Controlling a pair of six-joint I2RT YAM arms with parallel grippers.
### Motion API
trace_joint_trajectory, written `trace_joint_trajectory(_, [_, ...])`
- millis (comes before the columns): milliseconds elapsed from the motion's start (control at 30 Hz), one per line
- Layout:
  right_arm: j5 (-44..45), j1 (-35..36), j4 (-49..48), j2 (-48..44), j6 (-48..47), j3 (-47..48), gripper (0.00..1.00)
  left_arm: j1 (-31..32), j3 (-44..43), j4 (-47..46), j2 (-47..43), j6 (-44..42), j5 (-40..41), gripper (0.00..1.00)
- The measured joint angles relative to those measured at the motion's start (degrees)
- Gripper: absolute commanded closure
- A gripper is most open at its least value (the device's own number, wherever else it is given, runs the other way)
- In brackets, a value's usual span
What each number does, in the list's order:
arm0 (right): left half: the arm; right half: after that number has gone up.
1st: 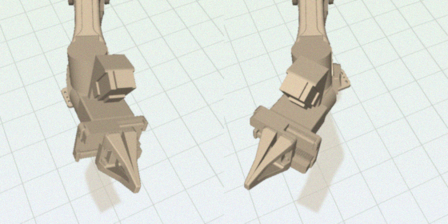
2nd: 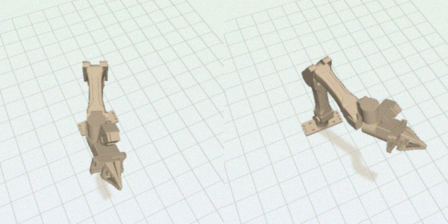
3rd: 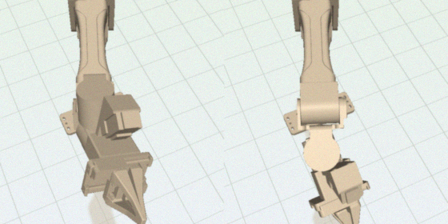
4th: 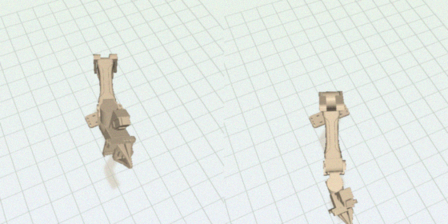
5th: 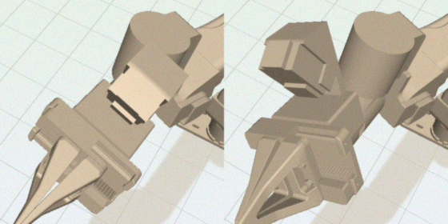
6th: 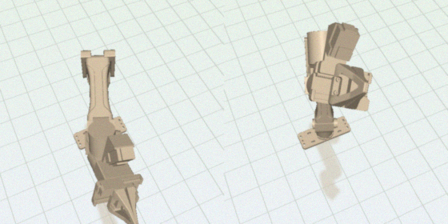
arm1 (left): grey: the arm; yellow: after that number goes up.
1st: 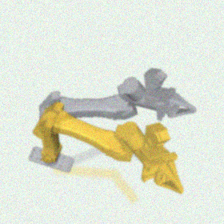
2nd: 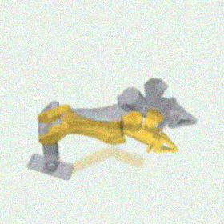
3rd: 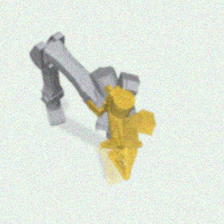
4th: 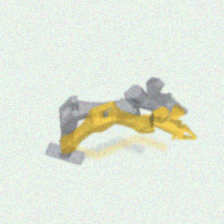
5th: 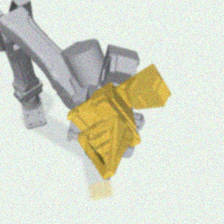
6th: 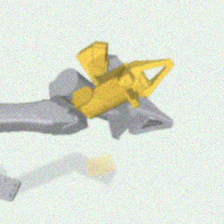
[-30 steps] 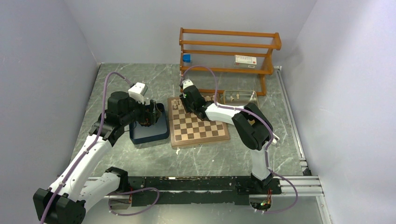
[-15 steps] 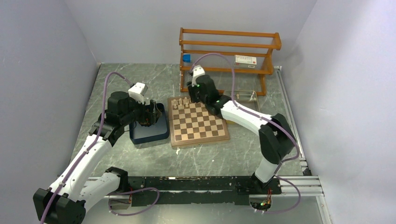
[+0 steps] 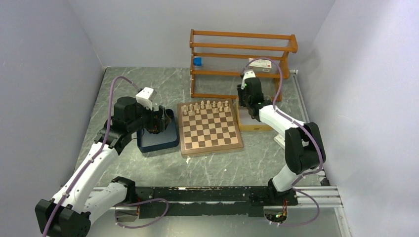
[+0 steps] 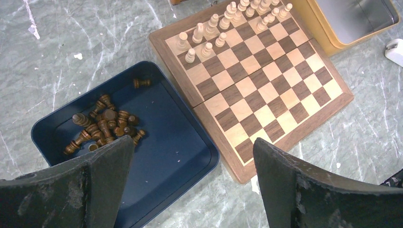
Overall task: Set up the chess pieces on the board
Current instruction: Pick up the chess piece from the storage box.
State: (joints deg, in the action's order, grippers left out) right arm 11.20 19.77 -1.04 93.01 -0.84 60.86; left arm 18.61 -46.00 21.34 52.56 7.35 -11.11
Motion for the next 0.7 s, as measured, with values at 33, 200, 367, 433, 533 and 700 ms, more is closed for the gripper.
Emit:
trace_joint_trajectory(33, [-0.2, -1.2, 0.0, 0.4, -0.2, -0.8, 0.65, 0.0, 0.0, 0.0, 0.0, 0.0, 0.0, 0.00])
trace_joint_trajectory(200, [-3.0, -6.4, -3.6, 3.0, -0.7, -3.1, 0.60, 0.0, 0.0, 0.0, 0.0, 0.0, 0.0, 0.00])
trace_joint_trajectory(367, [-6.4, -8.9, -7.5, 5.5, -1.8, -4.2, 0.60, 0.1, 0.0, 0.0, 0.0, 0.0, 0.0, 0.00])
trace_joint_trajectory(433, [-8.0, -9.2, -9.2, 7.2, -2.5, -4.2, 0.60, 0.1, 0.0, 0.0, 0.0, 0.0, 0.0, 0.00])
trace_joint_trajectory(533, [-9.8, -9.4, -11.0, 9.1, -3.5, -4.2, 0.62, 0.1, 0.0, 0.0, 0.0, 0.0, 0.0, 0.00])
trace_joint_trajectory(700, [-11.3, -9.4, -13.0, 12.1, -4.7, -3.8, 0.62, 0.1, 0.0, 0.0, 0.0, 0.0, 0.0, 0.00])
